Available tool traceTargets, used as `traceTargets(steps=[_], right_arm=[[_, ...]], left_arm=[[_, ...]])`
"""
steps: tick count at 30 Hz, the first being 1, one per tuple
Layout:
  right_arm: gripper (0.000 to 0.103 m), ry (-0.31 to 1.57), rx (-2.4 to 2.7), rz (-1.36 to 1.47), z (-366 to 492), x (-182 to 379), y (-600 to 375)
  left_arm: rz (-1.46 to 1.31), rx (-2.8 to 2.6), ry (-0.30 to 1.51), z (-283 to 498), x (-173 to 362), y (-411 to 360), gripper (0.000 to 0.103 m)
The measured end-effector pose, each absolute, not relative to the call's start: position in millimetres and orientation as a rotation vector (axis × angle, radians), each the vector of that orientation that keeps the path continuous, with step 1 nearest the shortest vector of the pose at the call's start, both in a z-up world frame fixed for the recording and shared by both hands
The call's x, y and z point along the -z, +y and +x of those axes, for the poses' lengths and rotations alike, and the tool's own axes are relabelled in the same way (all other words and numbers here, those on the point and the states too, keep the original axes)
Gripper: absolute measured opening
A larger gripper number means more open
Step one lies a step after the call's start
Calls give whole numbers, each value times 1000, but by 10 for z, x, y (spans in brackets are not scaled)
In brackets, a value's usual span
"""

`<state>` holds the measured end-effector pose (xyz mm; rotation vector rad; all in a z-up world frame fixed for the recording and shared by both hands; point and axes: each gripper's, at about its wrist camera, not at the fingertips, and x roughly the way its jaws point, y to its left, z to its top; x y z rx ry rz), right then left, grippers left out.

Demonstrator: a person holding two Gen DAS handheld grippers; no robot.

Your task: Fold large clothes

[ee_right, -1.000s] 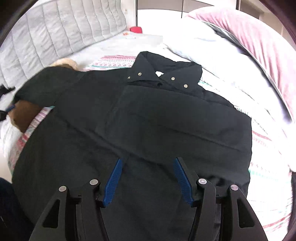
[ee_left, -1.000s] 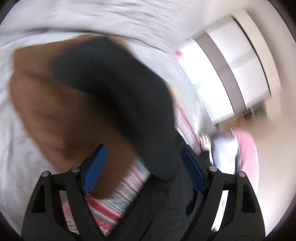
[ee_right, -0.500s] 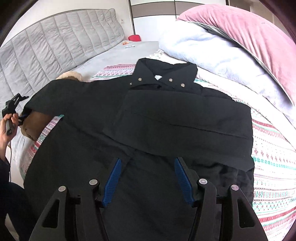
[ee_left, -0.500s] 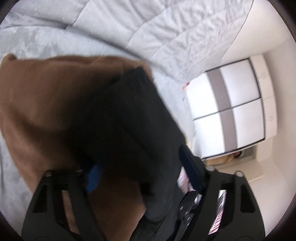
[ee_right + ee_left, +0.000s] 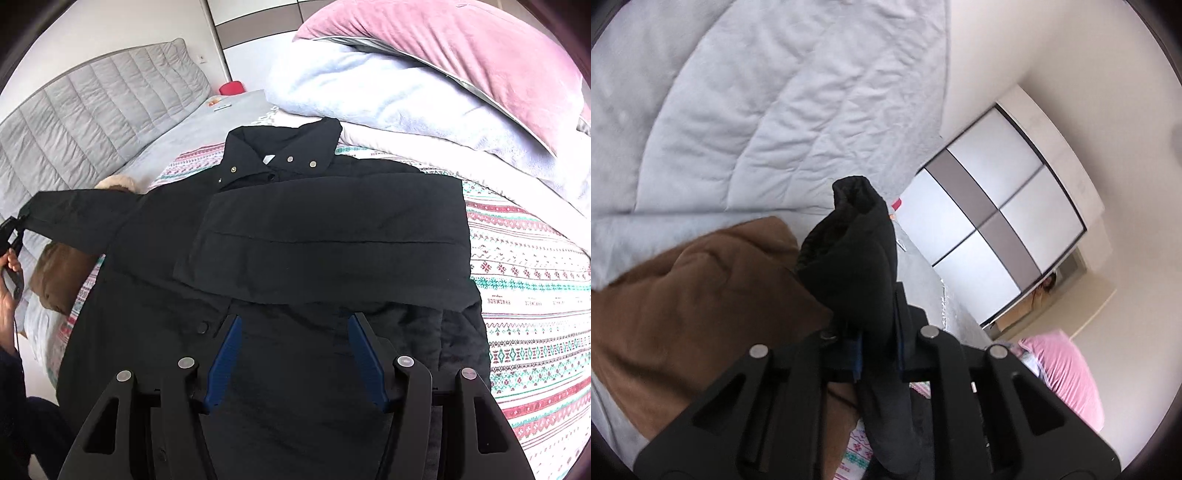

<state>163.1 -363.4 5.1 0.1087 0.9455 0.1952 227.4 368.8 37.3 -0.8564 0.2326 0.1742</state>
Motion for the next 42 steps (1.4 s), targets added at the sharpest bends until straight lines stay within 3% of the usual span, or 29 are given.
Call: traceTargets(steps=[8,11,12,13,25,26,28,31,42], right_arm=[[61,922,-195,132,1552,-136,-3727],[61,926,-197,134,1550,-135,-3742],[61,926,-196,133,1551,-134,-3741],[61,927,-195,134,1558,-135,-3739],[61,928,-196,164,1577,-134,-3740],[61,929,-197,178,1579,-136,-3759],[61,933,-193,189,1580,-129,-3784],[61,934,-183,197,1582,-122,-3824],[61,942,-166,386,1639,-101,-4156]], left_arm=[[-996,-199,295,2258,20,4001,16],[-1072,-201,299,2237,143,4052,36],[-1111,-212,303,2225,202,4083,49],[-1137,-220,304,2218,244,4104,52],[-1079,-297,333,2258,377,4038,52],[-1054,-291,316,2247,318,4010,50],[-1006,-264,265,2208,162,3936,33],[-953,-227,216,2169,-49,3817,22],[-731,16,110,2060,-1005,2663,18]])
